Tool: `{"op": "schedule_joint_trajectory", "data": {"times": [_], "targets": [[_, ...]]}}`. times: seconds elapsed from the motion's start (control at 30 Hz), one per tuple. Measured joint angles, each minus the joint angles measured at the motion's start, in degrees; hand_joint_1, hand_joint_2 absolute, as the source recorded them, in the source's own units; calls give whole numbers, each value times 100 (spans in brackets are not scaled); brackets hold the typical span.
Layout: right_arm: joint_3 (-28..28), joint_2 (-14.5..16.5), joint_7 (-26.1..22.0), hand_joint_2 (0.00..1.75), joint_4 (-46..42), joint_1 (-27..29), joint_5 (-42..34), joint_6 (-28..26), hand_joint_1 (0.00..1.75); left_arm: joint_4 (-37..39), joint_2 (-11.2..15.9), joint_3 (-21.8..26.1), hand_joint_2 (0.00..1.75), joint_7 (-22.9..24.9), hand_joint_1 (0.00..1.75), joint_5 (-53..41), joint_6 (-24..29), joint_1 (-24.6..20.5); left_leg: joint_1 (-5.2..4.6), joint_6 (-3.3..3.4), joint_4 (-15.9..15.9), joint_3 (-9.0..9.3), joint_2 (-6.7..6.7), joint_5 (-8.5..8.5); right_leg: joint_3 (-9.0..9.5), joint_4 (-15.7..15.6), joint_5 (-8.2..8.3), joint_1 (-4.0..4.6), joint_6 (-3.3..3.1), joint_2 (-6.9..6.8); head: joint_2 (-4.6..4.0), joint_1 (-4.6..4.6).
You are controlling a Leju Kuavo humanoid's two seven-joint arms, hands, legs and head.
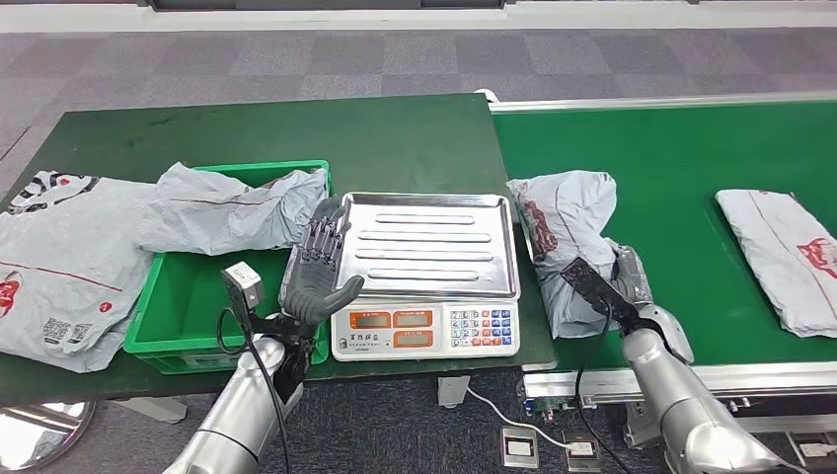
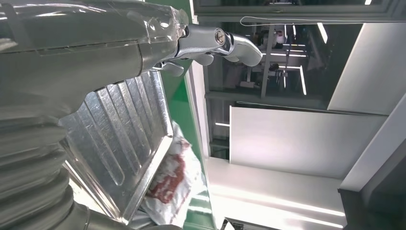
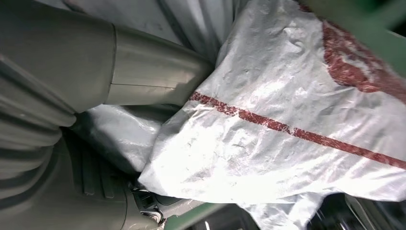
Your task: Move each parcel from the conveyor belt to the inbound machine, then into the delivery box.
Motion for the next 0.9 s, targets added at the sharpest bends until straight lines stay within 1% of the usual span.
{"op": "schedule_joint_trajectory", "data": {"times": [0.07,0.2,0.43,0.5,0.6,0.67,0.73,0.8,0.9], "targets": [[-128,21,-130,175,-211,105,-87,-87,175,0,0,1,175,0,0,0,-16,-1,-1,0,0,0,1,0,-1,-1,0,-1,0,0,0,0],[-299,52,-184,175,-460,196,-151,-126,175,0,-4,1,175,0,0,0,-54,-1,0,0,0,0,1,0,-2,-1,0,0,0,1,0,0],[-367,77,-208,175,-630,272,-180,-181,175,1,-11,0,175,0,0,-1,-62,-1,-1,0,0,-1,1,0,-2,-1,0,-1,0,1,0,0],[-444,83,-250,175,-718,293,-245,-392,175,5,-15,0,175,0,0,16,-61,-3,-1,1,1,-2,-3,0,-3,-1,0,-2,1,-1,0,0],[-742,61,-454,175,-1116,370,-532,-850,175,26,-27,2,175,0,0,57,-51,-21,-4,1,2,-5,-13,0,-5,-2,-1,-5,2,-9,0,0],[-1018,18,-760,175,-1655,489,-636,-1241,175,57,-37,2,175,0,0,32,9,-48,-6,2,2,-8,-20,0,-5,-2,-3,-6,4,-17,0,0],[-1297,-4,-1095,175,-2337,652,-579,-1635,175,89,-48,1,175,0,0,-28,114,-71,-6,2,2,-12,-26,0,-4,-2,-4,-7,6,-24,0,0],[-1422,-5,-1224,175,-2674,727,-529,-1776,175,100,-52,2,175,0,0,-61,167,-78,-6,2,2,-13,-27,0,-3,-2,-4,-7,6,-27,0,0],[-1422,-5,-1224,175,-2674,727,-529,-1776,175,100,-52,2,175,0,0,-61,167,-78,-6,2,2,-13,-27,0,-3,-2,-4,-7,6,-27,0,0]]}}
